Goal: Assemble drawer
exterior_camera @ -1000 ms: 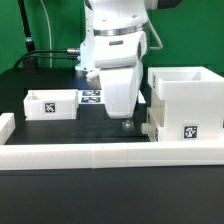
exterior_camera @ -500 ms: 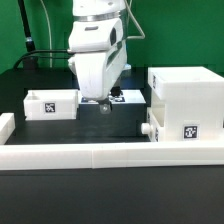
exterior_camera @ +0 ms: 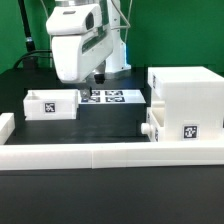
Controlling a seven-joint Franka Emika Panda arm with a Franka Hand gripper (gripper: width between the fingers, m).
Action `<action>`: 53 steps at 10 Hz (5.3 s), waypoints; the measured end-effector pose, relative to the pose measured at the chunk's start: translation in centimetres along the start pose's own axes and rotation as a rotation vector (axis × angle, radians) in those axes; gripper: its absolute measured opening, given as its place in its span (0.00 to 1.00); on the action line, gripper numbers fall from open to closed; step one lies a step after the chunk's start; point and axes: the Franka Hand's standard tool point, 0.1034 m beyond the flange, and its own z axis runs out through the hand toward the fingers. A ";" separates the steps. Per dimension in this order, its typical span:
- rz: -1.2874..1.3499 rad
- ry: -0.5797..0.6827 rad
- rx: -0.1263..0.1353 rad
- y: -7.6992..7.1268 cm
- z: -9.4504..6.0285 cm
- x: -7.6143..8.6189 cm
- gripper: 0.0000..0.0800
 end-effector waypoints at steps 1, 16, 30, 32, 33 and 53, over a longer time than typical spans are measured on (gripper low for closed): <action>0.006 0.000 0.002 0.0 0.1 -0.1 0.81; 1.214 -0.002 -0.054 -3.9 2.3 -5.1 0.81; 1.117 0.016 -0.135 -5.0 5.8 -6.7 0.81; 1.117 0.018 -0.136 -4.8 5.8 -6.7 0.47; 1.117 0.018 -0.136 -4.8 5.8 -6.7 0.29; 0.448 -0.032 -0.076 -0.2 1.9 -1.7 0.05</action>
Offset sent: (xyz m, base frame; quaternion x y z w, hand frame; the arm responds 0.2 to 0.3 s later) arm 0.0000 0.0000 0.0000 0.0000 0.0000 0.1938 0.9810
